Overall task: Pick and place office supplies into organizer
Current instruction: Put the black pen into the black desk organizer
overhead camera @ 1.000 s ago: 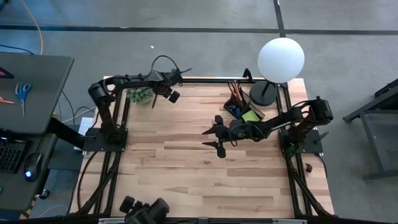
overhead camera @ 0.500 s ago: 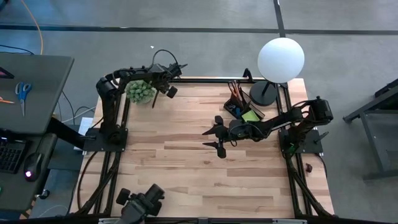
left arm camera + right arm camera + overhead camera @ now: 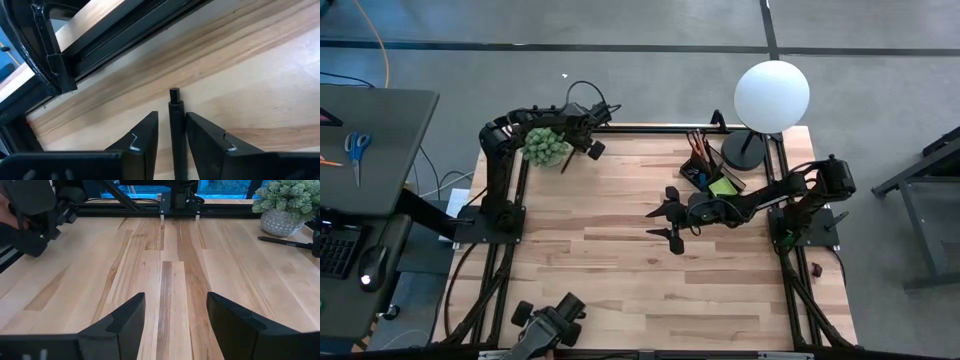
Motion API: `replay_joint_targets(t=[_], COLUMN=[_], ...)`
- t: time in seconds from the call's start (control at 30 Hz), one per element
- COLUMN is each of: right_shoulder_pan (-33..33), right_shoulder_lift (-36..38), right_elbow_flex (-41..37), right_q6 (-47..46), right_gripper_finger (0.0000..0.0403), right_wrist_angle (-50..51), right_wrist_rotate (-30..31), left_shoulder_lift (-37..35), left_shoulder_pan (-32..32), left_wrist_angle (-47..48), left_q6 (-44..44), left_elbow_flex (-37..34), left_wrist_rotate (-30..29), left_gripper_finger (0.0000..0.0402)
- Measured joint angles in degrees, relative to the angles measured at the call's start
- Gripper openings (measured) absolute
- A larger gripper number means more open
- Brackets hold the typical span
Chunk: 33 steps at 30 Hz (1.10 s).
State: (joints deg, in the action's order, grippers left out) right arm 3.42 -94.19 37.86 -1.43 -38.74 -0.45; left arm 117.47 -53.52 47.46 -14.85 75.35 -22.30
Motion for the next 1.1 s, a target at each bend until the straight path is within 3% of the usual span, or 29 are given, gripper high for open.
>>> replay_joint_targets(t=[0.23, 0.5, 0.73, 0.87, 1.1], right_shoulder_pan=[0.0, 0.0, 0.0, 0.0, -0.02], right_shoulder_lift=[0.02, 0.02, 0.01, 0.02, 0.01], right_elbow_flex=[0.01, -0.01, 0.0, -0.01, -0.31], right_q6=[0.15, 0.24, 0.37, 0.38, -0.18], right_gripper_finger=[0.0204, 0.0204, 0.0204, 0.0204, 0.0204], right_wrist_angle=[0.04, 0.04, 0.04, 0.12, -2.02], right_wrist_rotate=[0.01, 0.01, 0.01, 0.01, 4.69], left_shoulder_lift=[0.21, 0.21, 0.6, 0.81, 0.74], left_shoulder_pan=[0.56, 1.85, 2.05, 3.43, 8.63], left_wrist_angle=[0.54, -1.36, 0.27, 3.67, 4.73], left_q6=[3.27, 5.5, 5.59, 6.44, 14.73], left_elbow_flex=[0.94, 1.02, 3.02, 6.61, 13.52], left_wrist_rotate=[0.25, 0.41, 2.11, 6.83, 25.41], left_gripper_finger=[0.0087, 0.001, 0.0028, 0.0009, 0.0003])
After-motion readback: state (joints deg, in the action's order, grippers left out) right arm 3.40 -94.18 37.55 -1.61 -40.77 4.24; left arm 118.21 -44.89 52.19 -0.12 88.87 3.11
